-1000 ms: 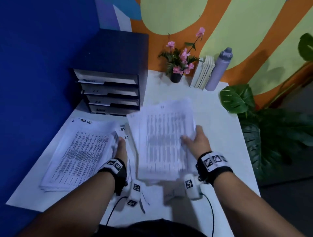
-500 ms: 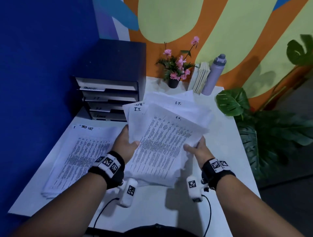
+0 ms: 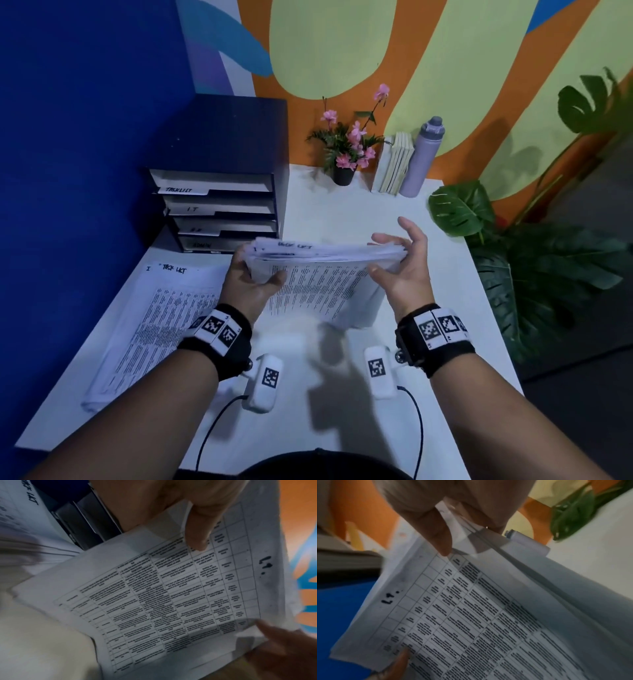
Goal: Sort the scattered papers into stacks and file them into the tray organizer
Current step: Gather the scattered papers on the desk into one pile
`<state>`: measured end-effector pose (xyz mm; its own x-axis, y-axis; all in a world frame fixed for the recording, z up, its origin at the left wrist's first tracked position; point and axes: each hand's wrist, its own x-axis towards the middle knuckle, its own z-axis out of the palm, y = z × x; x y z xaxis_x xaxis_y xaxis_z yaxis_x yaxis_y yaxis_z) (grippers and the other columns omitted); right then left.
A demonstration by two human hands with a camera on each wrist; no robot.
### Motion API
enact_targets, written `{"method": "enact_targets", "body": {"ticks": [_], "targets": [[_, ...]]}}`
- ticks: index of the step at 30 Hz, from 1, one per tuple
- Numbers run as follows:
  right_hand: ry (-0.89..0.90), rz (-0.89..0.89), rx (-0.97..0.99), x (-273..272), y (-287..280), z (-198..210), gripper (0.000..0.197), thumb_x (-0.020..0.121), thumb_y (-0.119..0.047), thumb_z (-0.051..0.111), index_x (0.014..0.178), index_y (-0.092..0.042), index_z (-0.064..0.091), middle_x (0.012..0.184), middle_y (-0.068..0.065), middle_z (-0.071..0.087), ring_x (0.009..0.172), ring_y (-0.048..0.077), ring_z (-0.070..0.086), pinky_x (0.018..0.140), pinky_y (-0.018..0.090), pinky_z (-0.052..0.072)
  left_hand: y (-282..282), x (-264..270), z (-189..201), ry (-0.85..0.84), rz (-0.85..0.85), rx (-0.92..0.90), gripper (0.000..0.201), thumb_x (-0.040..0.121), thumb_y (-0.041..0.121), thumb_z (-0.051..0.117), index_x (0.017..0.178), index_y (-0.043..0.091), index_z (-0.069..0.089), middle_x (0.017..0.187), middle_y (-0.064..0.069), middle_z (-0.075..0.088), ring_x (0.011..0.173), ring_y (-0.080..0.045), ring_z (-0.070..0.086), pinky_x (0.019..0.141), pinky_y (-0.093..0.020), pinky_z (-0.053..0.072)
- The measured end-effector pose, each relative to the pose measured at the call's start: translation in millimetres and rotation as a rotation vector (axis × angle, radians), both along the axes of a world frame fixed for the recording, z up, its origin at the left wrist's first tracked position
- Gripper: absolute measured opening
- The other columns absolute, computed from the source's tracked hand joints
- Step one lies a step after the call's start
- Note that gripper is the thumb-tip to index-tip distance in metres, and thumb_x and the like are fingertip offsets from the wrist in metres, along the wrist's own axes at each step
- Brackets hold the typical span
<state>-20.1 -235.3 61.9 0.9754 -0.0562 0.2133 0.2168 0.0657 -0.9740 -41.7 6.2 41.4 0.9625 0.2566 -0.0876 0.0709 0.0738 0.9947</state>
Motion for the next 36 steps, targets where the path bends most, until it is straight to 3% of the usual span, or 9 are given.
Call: {"method": "enact_targets", "body": {"ticks": [5,9,14,16,18,20,24,29,36], "targets": [[-0.292,0.049,-0.370,7,4,12,0.081,0.072,0.011,0.058,0.139,-0.030,0.043,0.132,0.007,0.042,0.113,0.020,0.056,0.098,0.029,0.047,-2,5,0,0.018,0.023,-0.082,0.070,0.058,0.022,0.088,0.116,0.030,0.050,0.126,-0.014,0.058,0.120,-0.030,0.054,0.099,-0.051,0.047],[-0.433,0.008,-0.621,16,3,2,0.063,0.071,0.014,0.054,0.129,-0.012,0.058,0.136,0.011,0.041,0.115,0.023,0.051,0.103,0.028,0.043,-1,6,0,-0.028,0.022,-0.118,0.059,0.067,-0.011,0.077,0.111,0.019,0.050,0.113,-0.015,0.062,0.107,-0.029,0.061,0.089,-0.044,0.054],[0.049,-0.087,-0.117,6,9,-11,0.080,0.061,0.006,0.049,0.128,-0.035,0.038,0.138,-0.001,0.041,0.116,0.011,0.050,0.082,0.031,0.051,6,16,-12,0.106,0.021,-0.077,0.033,0.085,-0.013,0.053,0.090,0.020,0.052,0.090,-0.001,0.057,0.079,-0.016,0.057,0.060,-0.022,0.056],[0.237,-0.106,-0.010,8,16,-20,0.072,0.060,-0.002,0.049,0.123,-0.033,0.034,0.119,0.004,0.054,0.095,0.012,0.055,0.065,0.025,0.050,5,17,-13,0.140,0.023,0.043,0.027,0.092,-0.004,0.041,0.079,0.017,0.053,0.078,0.002,0.055,0.068,-0.013,0.053,0.053,-0.017,0.050],[0.286,-0.110,0.006,11,24,-26,0.064,0.066,-0.003,0.055,0.122,-0.026,0.034,0.088,0.006,0.058,0.076,0.013,0.055,0.061,0.020,0.046,-1,14,-12,0.162,0.022,0.023,0.025,0.096,0.005,0.044,0.079,0.015,0.059,0.070,0.003,0.059,0.065,-0.011,0.053,0.061,-0.022,0.044],[0.250,-0.135,0.029,16,31,-24,0.059,0.074,0.015,0.057,0.117,-0.021,0.039,0.075,0.004,0.052,0.071,0.012,0.053,0.068,0.018,0.046,-6,16,-11,0.128,0.085,0.036,0.006,0.094,0.011,0.055,0.096,0.014,0.061,0.082,0.001,0.065,0.078,-0.012,0.058,0.074,-0.024,0.042],[0.157,-0.169,0.045,23,36,-13,0.062,0.077,0.028,0.045,0.119,-0.017,0.041,0.092,0.000,0.055,0.080,0.006,0.055,0.074,0.012,0.046,-2,24,-5,0.097,0.164,0.032,0.015,0.092,0.021,0.060,0.107,0.019,0.062,0.095,0.005,0.068,0.089,-0.017,0.064,0.081,-0.033,0.052],[0.263,-0.104,-0.040,19,37,-22,0.053,0.070,-0.004,0.056,0.118,-0.020,0.039,0.090,-0.005,0.053,0.073,-0.003,0.053,0.066,0.016,0.046,-5,16,-4,0.051,0.123,0.022,0.022,0.093,0.015,0.059,0.114,0.020,0.058,0.102,0.007,0.067,0.096,-0.005,0.060,0.081,-0.022,0.046],[0.497,-0.101,0.140,12,41,-45,0.066,0.068,0.030,0.040,0.118,-0.013,0.044,0.100,0.005,0.059,0.091,0.023,0.055,0.077,0.037,0.047,3,9,-37,0.183,-0.017,0.131,0.065,0.070,-0.004,0.069,0.121,0.031,0.049,0.106,0.002,0.067,0.100,-0.018,0.063,0.093,-0.043,0.051]]}}
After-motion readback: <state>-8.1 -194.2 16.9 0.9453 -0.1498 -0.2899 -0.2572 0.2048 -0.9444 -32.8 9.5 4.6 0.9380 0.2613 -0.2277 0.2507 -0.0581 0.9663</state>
